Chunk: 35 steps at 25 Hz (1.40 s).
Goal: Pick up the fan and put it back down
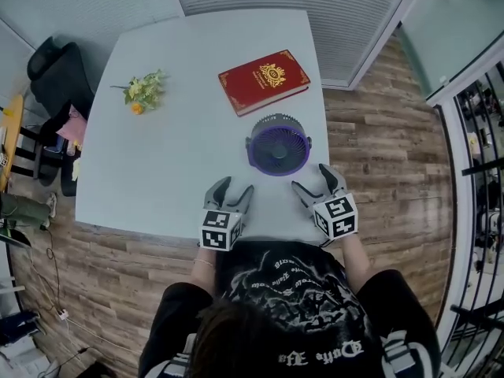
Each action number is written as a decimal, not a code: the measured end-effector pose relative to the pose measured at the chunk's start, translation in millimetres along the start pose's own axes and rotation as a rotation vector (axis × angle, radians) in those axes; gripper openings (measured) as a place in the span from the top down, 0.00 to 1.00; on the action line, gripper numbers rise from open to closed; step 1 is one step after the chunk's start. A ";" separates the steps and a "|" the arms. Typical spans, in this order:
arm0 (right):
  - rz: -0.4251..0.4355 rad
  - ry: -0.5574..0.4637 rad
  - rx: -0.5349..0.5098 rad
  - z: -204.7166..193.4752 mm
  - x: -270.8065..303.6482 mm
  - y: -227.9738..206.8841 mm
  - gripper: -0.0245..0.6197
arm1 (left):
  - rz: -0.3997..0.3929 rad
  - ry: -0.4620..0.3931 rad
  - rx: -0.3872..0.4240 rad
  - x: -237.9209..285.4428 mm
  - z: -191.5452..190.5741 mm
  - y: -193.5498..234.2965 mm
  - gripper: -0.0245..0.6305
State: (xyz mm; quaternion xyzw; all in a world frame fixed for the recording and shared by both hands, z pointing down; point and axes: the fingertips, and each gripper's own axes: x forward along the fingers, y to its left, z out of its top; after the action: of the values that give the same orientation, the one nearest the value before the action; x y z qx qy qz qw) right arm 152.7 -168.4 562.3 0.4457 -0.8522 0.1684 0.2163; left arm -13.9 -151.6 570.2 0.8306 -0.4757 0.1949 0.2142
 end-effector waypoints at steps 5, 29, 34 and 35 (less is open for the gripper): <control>0.000 -0.038 0.009 2.5 -24.9 14.7 0.40 | -0.006 -0.088 -0.005 -28.5 12.8 -12.9 0.55; 0.069 -0.108 -0.029 18.2 -40.1 32.2 0.80 | -0.066 -0.201 0.017 -48.7 38.2 -39.3 0.92; 0.066 -0.118 -0.042 22.6 -39.7 31.7 0.95 | -0.036 -0.193 0.009 -45.2 37.3 -35.8 0.93; 0.068 -0.114 -0.050 22.4 -39.7 32.8 0.95 | -0.033 -0.184 0.008 -44.2 35.8 -35.7 0.93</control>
State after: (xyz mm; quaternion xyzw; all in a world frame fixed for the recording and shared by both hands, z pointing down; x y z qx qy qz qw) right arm 140.6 -133.9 519.6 0.4198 -0.8817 0.1284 0.1726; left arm 0.8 -123.5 511.0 0.8536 -0.4788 0.1161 0.1692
